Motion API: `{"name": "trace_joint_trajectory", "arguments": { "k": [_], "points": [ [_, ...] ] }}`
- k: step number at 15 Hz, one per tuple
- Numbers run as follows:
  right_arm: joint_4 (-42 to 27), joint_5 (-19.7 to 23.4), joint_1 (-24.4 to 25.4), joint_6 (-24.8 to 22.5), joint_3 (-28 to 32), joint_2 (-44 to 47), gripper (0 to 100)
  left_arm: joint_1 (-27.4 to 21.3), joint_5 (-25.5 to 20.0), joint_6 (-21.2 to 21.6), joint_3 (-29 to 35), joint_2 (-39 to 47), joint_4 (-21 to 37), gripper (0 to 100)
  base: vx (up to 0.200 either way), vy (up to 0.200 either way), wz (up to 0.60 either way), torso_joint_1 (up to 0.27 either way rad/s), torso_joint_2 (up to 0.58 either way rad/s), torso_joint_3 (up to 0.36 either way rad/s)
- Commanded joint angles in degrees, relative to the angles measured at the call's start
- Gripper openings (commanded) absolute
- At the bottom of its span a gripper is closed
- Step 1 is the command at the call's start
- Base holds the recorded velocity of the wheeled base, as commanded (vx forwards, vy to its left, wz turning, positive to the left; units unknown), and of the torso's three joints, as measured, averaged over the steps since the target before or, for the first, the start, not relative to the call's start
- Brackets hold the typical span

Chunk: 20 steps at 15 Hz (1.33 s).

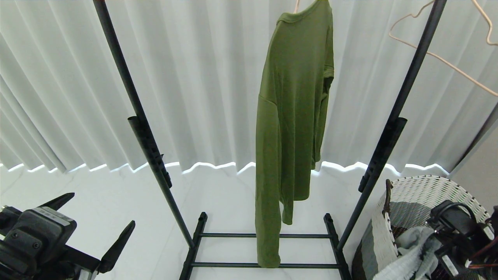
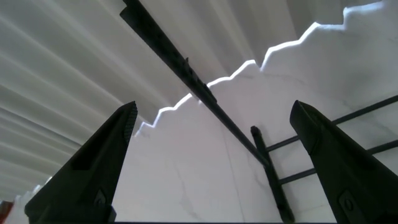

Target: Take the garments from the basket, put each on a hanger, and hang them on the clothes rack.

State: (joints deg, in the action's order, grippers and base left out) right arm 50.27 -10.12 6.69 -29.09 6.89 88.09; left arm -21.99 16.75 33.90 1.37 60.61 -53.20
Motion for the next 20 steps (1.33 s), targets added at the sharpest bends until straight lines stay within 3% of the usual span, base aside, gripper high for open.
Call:
{"name": "trace_joint_trajectory", "arguments": {
  "k": [1,4,8,12,17,20],
  "points": [
    [-1.67,-0.25,0.07,-1.41,11.31,-2.04,0,0.02,0.04,0.73,-0.4,-1.11,0.03,100,0.0,0.0,0.0,0.0,0.0,0.0],
    [-14.5,-0.17,1.48,-4.22,23.43,-6.88,0,0.02,0.04,1.08,-0.93,-1.9,0.03,100,-0.067,0.0,0.0,0.001,0.0,0.001],
    [-28.74,-0.17,4.73,-4.14,31.08,-13.29,0,-0.07,-0.23,0.99,-1.01,-2.43,0.03,100,-0.15,0.0,0.0,0.007,0.0,0.001],
    [-30.59,-0.08,10.18,-4.05,34.86,-15.58,0,-3.06,-4.45,1.08,3.91,-1.37,0.11,100,0.0,0.0,0.0,0.0,0.0,0.0],
    [-30.59,-0.08,20.82,-3.87,40.92,-15.67,0,-6.57,-4.88,0.46,14.63,9.0,0.03,100,0.0,0.0,0.0,0.0,0.0,0.0],
    [-30.59,-0.25,25.91,-3.87,42.42,-15.76,0,-12.99,-4.97,0.46,14.45,14.01,0.38,100,0.0,0.0,0.0,0.0,0.0,0.0]
  ]
}}
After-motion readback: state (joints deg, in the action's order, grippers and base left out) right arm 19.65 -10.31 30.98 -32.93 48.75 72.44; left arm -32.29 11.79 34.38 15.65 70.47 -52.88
